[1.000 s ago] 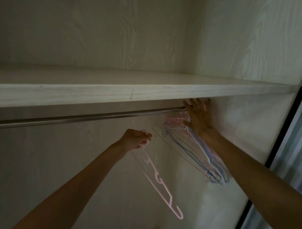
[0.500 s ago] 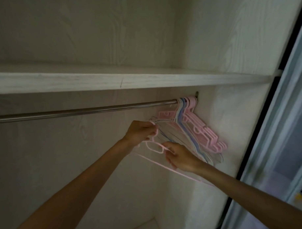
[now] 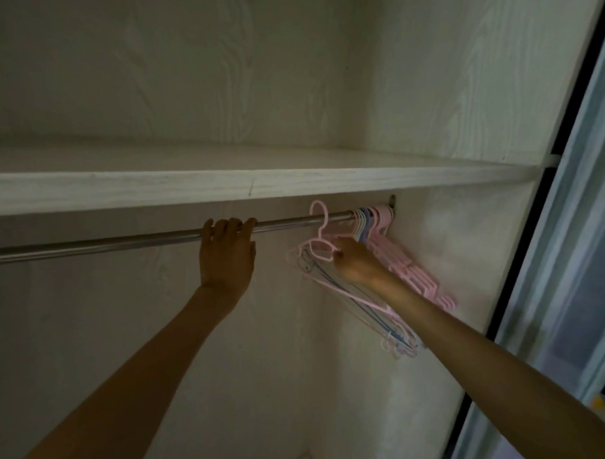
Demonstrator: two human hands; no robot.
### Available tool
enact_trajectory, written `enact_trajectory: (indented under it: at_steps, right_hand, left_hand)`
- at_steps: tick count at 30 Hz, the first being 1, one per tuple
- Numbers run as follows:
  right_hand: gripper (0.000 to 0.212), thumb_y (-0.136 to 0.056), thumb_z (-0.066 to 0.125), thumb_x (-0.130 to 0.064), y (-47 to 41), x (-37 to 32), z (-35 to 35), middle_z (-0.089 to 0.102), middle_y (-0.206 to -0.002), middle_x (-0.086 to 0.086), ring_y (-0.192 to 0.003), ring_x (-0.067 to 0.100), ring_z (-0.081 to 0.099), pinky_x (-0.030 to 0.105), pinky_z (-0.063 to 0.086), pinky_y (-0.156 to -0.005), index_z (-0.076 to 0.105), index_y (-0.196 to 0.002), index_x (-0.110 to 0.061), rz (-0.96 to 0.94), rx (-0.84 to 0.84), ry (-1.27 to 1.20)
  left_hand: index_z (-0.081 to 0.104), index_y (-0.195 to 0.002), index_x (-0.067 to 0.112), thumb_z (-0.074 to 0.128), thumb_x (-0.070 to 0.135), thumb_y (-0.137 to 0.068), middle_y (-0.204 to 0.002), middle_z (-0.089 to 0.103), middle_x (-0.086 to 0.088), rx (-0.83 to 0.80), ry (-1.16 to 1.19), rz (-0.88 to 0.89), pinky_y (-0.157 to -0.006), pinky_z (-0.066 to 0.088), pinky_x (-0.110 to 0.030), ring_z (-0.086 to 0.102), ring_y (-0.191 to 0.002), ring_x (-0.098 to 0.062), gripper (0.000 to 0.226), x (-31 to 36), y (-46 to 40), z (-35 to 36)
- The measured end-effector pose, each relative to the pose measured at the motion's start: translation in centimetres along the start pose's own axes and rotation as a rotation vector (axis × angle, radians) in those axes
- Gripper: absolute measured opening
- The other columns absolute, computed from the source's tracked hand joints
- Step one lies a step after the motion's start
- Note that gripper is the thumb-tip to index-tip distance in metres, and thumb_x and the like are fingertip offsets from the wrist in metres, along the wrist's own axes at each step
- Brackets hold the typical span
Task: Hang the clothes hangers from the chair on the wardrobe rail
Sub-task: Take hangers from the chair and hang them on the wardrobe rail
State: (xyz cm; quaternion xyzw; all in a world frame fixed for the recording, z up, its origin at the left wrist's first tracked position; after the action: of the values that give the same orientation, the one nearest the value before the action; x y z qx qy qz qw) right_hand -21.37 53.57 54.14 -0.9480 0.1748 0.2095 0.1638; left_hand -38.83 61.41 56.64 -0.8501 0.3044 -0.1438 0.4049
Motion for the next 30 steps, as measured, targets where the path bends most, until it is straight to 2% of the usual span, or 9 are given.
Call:
enact_trajectory:
  at_steps: [4, 7, 9, 12, 15, 18, 21, 26, 30]
  right_hand:
    - [0.04, -0.099, 0.032, -0.014, -1.2, 1.8, 2.8, 0.051, -0.136, 0.015, -0.113, 0.032, 0.055, 0.036, 0.045, -0.09, 0.04, -0.138, -0.012, 0.106, -0.03, 0.058]
    - [0.04, -0.097, 0.035, -0.014, -1.1, 2.6, 3.5, 0.053, -0.132, 0.016, -0.114, 0.034, 0.054, 0.037, 0.045, -0.088, 0.038, -0.137, -0.013, 0.115, 0.035, 0.082]
    - [0.046, -0.095, 0.044, -0.021, -1.1, 1.4, 2.1, 0.045, -0.137, 0.015, -0.12, 0.034, 0.048, 0.04, 0.043, -0.092, 0.032, -0.139, -0.013, 0.035, 0.193, 0.143]
    - [0.062, -0.09, 0.055, -0.027, -1.6, -1.9, -0.7, 0.038, -0.142, 0.012, -0.13, 0.031, 0.036, 0.042, 0.033, -0.103, 0.027, -0.144, -0.016, -0.181, 0.444, 0.268]
    - [0.069, -0.088, 0.056, -0.027, -4.2, -2.7, 0.0, 0.028, -0.151, 0.01, -0.138, 0.028, 0.025, 0.043, 0.019, -0.112, 0.022, -0.147, -0.014, -0.249, 0.388, 0.447]
    - [0.065, -0.087, 0.059, -0.023, -5.3, -2.0, 0.4, 0.035, -0.147, 0.011, -0.135, 0.029, 0.031, 0.043, 0.022, -0.11, 0.03, -0.144, -0.013, -0.257, 0.404, 0.484]
    - [0.062, -0.085, 0.061, -0.019, -5.2, -0.6, -0.7, 0.044, -0.141, 0.012, -0.129, 0.03, 0.039, 0.041, 0.027, -0.109, 0.036, -0.141, -0.01, -0.254, 0.495, 0.477]
    - [0.066, -0.089, 0.055, -0.035, -5.8, 4.1, -2.5, 0.031, -0.147, 0.014, -0.137, 0.031, 0.026, 0.044, 0.018, -0.113, 0.027, -0.145, -0.014, -0.134, 0.452, 0.475]
    - [0.062, -0.094, 0.045, -0.034, -6.1, 6.0, -3.2, 0.012, -0.156, 0.012, -0.144, 0.031, 0.006, 0.046, 0.003, -0.118, 0.017, -0.148, -0.024, -0.096, 0.351, 0.495]
  left_hand:
    - [0.038, -0.141, 0.015, 0.048, 0.026, -0.094, -0.139, 0.047, -0.008, -0.094, -0.04, -0.059, -0.117, 0.015, -0.042, 0.041, -0.13, -0.028, 0.049, 0.1, 0.3, 0.8]
    - [0.028, -0.146, 0.017, 0.047, 0.025, -0.094, -0.144, 0.037, -0.006, -0.108, -0.035, -0.081, -0.118, 0.01, -0.04, 0.033, -0.134, -0.026, 0.056, 0.2, 0.6, 0.9]
    - [0.034, -0.143, 0.017, 0.055, 0.024, -0.089, -0.14, 0.042, -0.007, -0.126, -0.056, -0.078, -0.117, 0.015, -0.042, 0.038, -0.13, -0.027, 0.059, 0.3, 0.7, 1.2]
    - [0.054, -0.128, 0.014, 0.075, 0.021, -0.069, -0.119, 0.059, -0.009, -0.064, -0.123, -0.063, -0.107, 0.035, -0.046, 0.055, -0.112, -0.03, 0.063, 0.3, 0.7, 1.1]
    - [0.047, -0.135, 0.015, 0.069, 0.021, -0.076, -0.127, 0.053, -0.009, -0.052, -0.103, -0.055, -0.112, 0.027, -0.046, 0.049, -0.12, -0.03, 0.064, 0.4, 0.9, 1.2]
    - [0.029, -0.145, 0.018, 0.055, 0.023, -0.087, -0.14, 0.04, -0.007, -0.084, -0.086, -0.07, -0.117, 0.013, -0.044, 0.035, -0.132, -0.028, 0.063, 0.4, 0.9, 1.4]
    - [0.023, -0.147, 0.019, 0.051, 0.025, -0.09, -0.143, 0.035, -0.005, -0.085, -0.098, -0.067, -0.118, 0.01, -0.043, 0.031, -0.134, -0.027, 0.064, 0.6, 0.8, 1.2]
    - [0.031, -0.144, 0.018, 0.056, 0.024, -0.086, -0.139, 0.041, -0.007, -0.047, -0.092, -0.071, -0.117, 0.015, -0.045, 0.038, -0.13, -0.028, 0.063, 0.2, 0.8, 1.2]
    - [0.031, -0.144, 0.018, 0.056, 0.022, -0.086, -0.139, 0.041, -0.007, -0.049, -0.088, -0.072, -0.117, 0.013, -0.045, 0.037, -0.13, -0.029, 0.063, 0.2, 1.1, 1.5]
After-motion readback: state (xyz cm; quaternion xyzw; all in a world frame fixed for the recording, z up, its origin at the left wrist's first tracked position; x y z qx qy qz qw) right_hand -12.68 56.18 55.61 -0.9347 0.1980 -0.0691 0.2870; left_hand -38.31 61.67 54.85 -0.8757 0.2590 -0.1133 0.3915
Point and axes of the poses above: each hand's wrist, its own y-axis away from the middle knuckle, its own z-axis out of the palm, x = y × z, the point moved 10 cm from there along -y, towards the middle knuckle
